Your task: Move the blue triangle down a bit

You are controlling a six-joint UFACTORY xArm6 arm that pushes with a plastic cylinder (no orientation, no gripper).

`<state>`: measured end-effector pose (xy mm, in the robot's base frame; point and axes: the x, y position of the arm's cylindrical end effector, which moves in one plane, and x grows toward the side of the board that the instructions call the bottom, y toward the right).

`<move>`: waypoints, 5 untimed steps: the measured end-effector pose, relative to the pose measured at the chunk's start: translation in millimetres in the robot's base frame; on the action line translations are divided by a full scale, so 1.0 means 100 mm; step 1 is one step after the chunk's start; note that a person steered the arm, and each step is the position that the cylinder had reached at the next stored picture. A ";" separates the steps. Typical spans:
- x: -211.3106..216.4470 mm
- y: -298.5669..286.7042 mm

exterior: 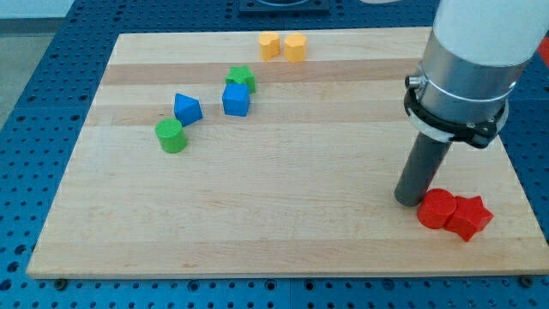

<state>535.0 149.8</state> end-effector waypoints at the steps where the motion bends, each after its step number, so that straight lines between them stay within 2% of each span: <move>1: -0.03 -0.03; 3: -0.09 -0.83; 5: -0.10 -2.10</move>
<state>524.8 -59.8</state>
